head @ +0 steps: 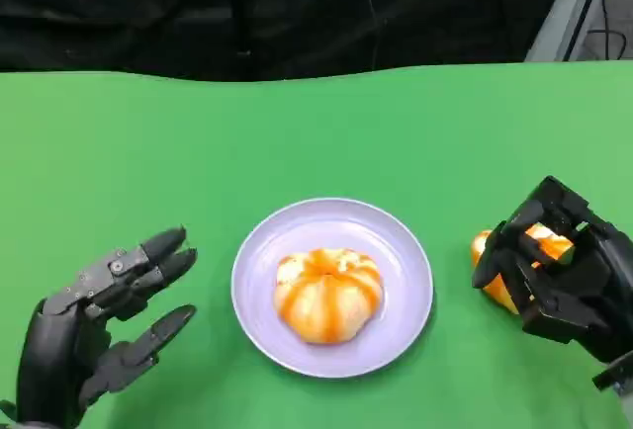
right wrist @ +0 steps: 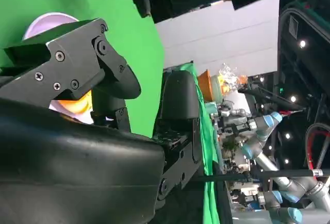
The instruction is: Grasp the bread from the table and place it into the plate.
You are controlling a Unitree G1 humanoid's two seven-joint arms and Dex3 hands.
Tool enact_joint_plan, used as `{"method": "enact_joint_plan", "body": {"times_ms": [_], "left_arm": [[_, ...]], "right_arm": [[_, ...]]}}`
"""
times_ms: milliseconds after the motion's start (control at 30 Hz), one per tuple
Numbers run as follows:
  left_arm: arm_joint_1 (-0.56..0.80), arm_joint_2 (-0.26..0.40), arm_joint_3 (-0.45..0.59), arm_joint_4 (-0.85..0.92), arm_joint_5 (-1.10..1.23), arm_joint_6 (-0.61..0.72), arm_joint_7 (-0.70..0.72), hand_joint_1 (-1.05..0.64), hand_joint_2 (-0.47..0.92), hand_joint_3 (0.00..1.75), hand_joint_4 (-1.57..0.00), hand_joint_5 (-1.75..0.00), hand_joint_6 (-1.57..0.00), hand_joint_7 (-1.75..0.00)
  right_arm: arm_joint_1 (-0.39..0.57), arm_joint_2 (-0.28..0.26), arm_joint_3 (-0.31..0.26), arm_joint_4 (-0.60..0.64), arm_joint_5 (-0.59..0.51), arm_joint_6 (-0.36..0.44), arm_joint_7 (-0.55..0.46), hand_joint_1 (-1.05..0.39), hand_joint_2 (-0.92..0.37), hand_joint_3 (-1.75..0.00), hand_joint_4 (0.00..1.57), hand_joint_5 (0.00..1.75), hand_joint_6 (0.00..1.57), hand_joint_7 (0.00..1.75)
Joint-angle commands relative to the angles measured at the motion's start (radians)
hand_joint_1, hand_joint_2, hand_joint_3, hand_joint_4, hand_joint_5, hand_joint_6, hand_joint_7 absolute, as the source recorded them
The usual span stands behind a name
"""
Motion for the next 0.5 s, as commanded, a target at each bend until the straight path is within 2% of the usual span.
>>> {"method": "enact_joint_plan", "body": {"times_ms": [33, 500], "left_arm": [[-0.010, 0.011, 0.011, 0.017, 0.024, -0.009, 0.026, 0.07, 0.92, 0.22, -0.78, -0.02, -0.90, -0.07], [-0.015, 0.017, 0.012, 0.033, 0.050, -0.016, 0.043, 0.06, 0.92, 0.22, -0.79, -0.01, -0.93, -0.04]], "right_arm": [[-0.012, -0.016, -0.015, 0.006, 0.009, -0.021, 0.009, 0.06, -0.60, -1.21, 0.49, 1.75, 0.33, 1.67], [-0.009, -0.013, -0.013, -0.003, 0.012, -0.013, 0.001, 0.07, -0.61, -1.20, 0.48, 1.75, 0.34, 1.65]]}}
